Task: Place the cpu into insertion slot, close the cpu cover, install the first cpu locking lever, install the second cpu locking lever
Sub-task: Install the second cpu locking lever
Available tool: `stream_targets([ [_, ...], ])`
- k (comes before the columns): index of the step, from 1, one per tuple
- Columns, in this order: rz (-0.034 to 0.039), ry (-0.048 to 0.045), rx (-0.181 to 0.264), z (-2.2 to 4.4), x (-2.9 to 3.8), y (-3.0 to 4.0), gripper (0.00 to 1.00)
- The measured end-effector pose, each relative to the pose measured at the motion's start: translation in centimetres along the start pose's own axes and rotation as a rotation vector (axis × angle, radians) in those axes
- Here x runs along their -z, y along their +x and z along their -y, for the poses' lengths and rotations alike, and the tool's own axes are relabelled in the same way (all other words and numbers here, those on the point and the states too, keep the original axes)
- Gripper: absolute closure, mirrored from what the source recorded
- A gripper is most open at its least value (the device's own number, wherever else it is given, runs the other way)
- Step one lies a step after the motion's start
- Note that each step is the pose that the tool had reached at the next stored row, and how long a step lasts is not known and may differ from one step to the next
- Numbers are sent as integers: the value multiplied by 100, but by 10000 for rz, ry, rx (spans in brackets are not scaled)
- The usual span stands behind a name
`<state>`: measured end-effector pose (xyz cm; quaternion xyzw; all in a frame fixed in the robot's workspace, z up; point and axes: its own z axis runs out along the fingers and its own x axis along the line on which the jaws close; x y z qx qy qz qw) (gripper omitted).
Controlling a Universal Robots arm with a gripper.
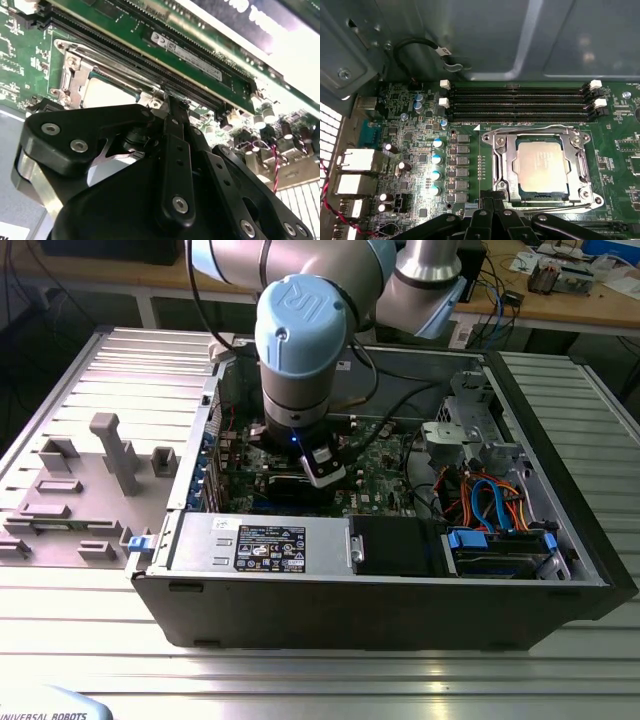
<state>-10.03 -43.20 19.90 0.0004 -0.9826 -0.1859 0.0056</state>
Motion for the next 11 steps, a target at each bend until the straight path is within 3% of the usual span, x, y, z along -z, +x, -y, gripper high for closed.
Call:
stream_targets([
  [5, -1, 1, 0, -40, 102, 3, 89],
  [11, 0, -13, -1, -44, 113, 5, 89],
])
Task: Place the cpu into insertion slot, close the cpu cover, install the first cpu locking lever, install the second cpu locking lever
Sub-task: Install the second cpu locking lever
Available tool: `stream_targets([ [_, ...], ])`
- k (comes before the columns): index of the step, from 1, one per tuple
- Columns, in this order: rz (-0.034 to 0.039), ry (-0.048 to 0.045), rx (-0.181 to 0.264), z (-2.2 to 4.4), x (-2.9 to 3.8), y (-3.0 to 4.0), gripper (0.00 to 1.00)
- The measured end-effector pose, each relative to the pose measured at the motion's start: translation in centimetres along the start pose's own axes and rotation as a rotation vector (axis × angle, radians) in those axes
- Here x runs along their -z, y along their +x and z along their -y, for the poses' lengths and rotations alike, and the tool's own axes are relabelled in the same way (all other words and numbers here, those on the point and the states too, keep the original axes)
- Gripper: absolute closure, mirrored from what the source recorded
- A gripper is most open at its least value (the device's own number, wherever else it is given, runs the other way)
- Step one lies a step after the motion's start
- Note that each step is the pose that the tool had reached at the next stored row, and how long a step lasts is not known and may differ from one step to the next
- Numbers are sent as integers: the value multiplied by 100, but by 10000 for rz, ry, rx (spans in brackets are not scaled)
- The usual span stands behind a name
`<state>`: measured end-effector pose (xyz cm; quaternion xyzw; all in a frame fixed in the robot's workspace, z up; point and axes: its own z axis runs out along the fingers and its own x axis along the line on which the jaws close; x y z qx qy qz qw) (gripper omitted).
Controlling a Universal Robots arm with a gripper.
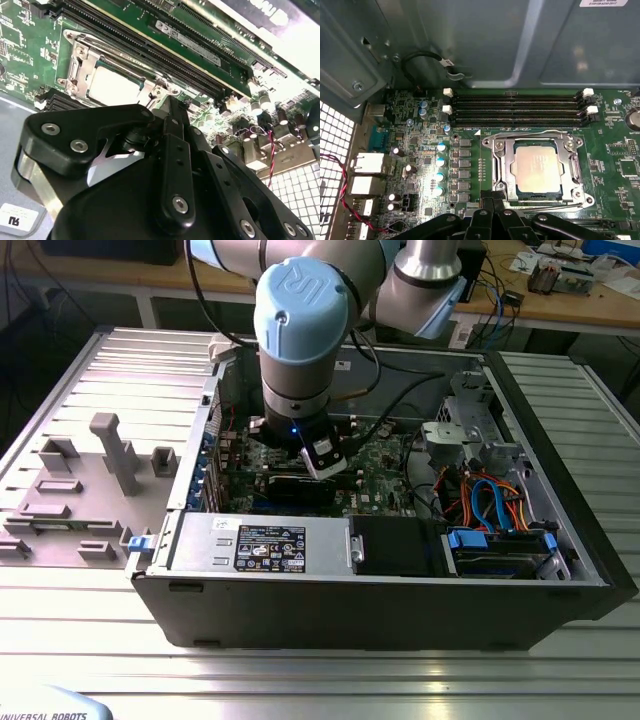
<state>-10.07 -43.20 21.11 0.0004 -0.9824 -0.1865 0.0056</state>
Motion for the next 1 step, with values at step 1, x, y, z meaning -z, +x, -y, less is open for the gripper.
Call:
stream_targets([
  [1, 0, -2, 0, 0, 0, 0, 89],
])
